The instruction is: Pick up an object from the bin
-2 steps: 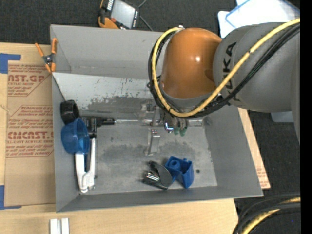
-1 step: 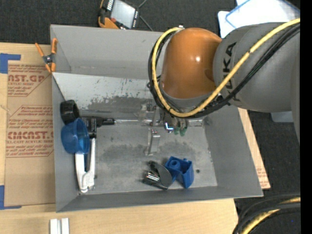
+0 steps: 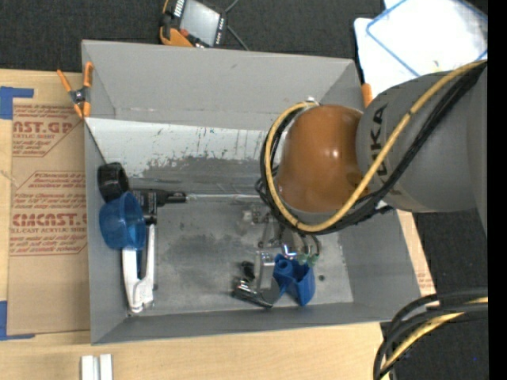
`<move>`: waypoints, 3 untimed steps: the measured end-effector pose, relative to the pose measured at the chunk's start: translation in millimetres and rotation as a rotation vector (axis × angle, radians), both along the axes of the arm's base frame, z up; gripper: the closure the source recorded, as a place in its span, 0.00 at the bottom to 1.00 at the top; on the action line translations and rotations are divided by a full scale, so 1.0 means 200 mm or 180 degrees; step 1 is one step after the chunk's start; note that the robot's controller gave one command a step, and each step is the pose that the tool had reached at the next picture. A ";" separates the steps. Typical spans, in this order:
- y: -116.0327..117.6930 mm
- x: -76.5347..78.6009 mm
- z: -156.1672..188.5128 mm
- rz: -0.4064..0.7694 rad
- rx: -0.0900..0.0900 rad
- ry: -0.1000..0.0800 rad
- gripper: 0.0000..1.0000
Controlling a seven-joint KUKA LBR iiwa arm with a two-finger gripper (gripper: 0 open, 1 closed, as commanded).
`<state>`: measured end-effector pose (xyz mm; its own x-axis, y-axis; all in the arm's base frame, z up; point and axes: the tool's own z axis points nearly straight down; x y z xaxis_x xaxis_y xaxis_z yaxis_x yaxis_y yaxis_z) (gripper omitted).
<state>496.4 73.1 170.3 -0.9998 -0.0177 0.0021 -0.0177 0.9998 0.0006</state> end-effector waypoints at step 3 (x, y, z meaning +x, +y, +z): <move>-0.14 0.10 -0.33 -0.0609 0.0020 -0.0047 0.00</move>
Offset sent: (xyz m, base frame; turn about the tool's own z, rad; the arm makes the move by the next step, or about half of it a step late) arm 0.0001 -0.0038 -0.0423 0.2171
